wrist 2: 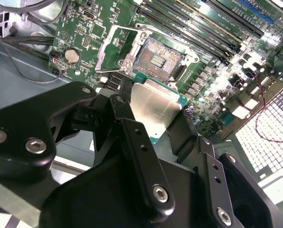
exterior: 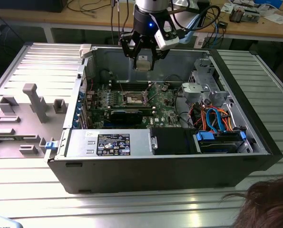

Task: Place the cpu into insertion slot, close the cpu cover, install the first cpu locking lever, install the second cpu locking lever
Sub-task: 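Place the cpu into insertion slot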

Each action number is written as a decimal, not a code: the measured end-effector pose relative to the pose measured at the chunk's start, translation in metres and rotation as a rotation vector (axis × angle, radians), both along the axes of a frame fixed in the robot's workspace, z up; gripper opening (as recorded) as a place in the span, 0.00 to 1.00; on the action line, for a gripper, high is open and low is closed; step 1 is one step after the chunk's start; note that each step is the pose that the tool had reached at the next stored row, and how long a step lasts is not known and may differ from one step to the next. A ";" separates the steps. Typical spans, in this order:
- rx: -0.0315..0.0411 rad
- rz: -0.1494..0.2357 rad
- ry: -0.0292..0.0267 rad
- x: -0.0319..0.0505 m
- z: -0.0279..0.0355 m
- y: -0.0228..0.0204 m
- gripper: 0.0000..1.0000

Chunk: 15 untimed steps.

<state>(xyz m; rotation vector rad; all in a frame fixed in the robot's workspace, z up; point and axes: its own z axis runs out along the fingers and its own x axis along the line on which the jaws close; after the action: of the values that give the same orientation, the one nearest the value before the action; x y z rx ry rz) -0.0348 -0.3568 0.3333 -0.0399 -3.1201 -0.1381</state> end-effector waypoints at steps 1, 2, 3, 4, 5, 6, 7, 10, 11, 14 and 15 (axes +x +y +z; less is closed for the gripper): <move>0.0000 0.000 0.0000 0.0000 -0.0001 0.0000 0.55; 0.0000 0.000 0.0000 0.0000 -0.0004 0.0000 0.55; 0.0000 0.000 0.0000 0.0000 -0.0006 0.0000 0.55; 0.0000 0.000 0.0000 0.0000 -0.0009 0.0000 0.55; 0.0001 0.000 0.0000 0.0000 -0.0014 0.0000 0.55; 0.0000 0.000 0.0000 0.0000 -0.0016 0.0000 0.55; 0.0000 0.000 0.0000 0.0000 -0.0017 0.0000 0.55; 0.0000 0.000 0.0000 0.0000 -0.0024 0.0000 0.55; 0.0000 0.000 0.0000 0.0000 -0.0025 0.0000 0.55; -0.0001 0.000 0.0000 0.0000 -0.0034 0.0000 0.55; 0.0000 0.000 0.0000 0.0000 -0.0035 0.0000 0.55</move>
<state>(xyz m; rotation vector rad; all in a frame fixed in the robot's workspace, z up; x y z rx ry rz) -0.0348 -0.3568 0.3298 -0.0399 -3.1201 -0.1380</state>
